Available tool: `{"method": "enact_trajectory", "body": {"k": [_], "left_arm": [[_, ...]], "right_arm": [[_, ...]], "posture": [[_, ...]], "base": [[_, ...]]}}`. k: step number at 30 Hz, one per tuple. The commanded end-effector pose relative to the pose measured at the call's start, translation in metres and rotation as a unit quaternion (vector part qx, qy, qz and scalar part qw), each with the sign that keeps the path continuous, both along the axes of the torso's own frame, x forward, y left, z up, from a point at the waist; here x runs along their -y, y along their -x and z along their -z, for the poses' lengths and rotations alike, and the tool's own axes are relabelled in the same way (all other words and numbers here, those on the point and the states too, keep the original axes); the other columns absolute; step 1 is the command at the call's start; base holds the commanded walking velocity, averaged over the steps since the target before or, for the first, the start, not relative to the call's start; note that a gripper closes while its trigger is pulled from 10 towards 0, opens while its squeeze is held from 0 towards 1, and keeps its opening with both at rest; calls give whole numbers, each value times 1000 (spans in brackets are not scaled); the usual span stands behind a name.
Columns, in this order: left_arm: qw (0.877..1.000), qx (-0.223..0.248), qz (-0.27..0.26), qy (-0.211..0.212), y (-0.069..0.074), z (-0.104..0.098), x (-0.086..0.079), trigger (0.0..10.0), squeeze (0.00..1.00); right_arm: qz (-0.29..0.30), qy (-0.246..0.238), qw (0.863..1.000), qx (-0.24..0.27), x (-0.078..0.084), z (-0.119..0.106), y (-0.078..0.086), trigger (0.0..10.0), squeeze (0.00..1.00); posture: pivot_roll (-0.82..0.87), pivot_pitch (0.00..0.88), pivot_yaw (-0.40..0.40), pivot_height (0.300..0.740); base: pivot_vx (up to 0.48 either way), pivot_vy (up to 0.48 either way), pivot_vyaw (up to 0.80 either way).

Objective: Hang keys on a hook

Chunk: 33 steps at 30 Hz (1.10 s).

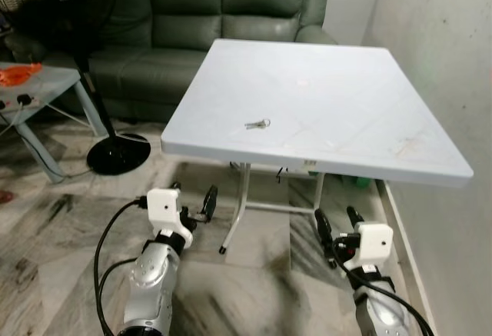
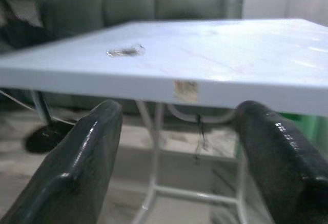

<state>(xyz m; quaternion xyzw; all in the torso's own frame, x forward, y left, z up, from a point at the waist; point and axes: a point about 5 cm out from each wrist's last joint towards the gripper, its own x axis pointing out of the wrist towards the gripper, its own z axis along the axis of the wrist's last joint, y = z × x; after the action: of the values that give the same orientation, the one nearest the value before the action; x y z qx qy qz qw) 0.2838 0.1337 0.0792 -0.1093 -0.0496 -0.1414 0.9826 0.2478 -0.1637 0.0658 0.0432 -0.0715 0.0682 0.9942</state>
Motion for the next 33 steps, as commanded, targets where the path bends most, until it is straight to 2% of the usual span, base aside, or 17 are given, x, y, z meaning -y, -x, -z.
{"method": "enact_trajectory", "body": {"k": [1,2,3,10,18,22,23,29,33], "left_arm": [[1000,7,13,6,4,-4,1,10000,0],[1000,7,13,6,4,-4,1,10000,0],[1000,-6,7,27,5,-5,-1,10000,0],[998,6,29,47,10,-23,-6,10000,0],[999,-3,34,41,13,-25,-4,10000,0],[999,-19,29,39,14,-25,-3,10000,0],[999,-23,28,35,13,-25,-2,10000,0],[999,-30,23,25,11,-25,0,10000,0],[999,-31,19,2,9,-26,1,10000,0]], "right_arm": [[-14,-4,1000,5,-5,-7,3,10000,1000],[-14,-4,1000,5,-5,-7,3,10000,1000],[-20,-6,1000,9,-5,-10,7,10000,1000],[-10,-3,1000,21,-1,-27,12,10000,1000],[-24,-3,1000,13,-9,-28,17,10000,1000],[-29,2,1000,4,-11,-33,11,10000,1000],[-27,6,1000,7,-11,-35,9,10000,0],[-20,18,999,18,-7,-45,1,10000,0],[-28,22,999,21,-7,-47,-1,10000,0]], "posture": [[-21,0,-9,740],[-21,0,-9,740],[-22,0,-9,740],[-23,0,-7,740],[-13,0,-8,740],[-11,0,-10,740],[-11,0,-11,740],[-11,0,-16,740],[-6,0,-20,740]], "base": [[0,0,0],[0,0,0],[0,0,0],[0,0,0],[0,0,0],[0,0,0],[0,0,0],[0,0,0],[216,0,0]]}}
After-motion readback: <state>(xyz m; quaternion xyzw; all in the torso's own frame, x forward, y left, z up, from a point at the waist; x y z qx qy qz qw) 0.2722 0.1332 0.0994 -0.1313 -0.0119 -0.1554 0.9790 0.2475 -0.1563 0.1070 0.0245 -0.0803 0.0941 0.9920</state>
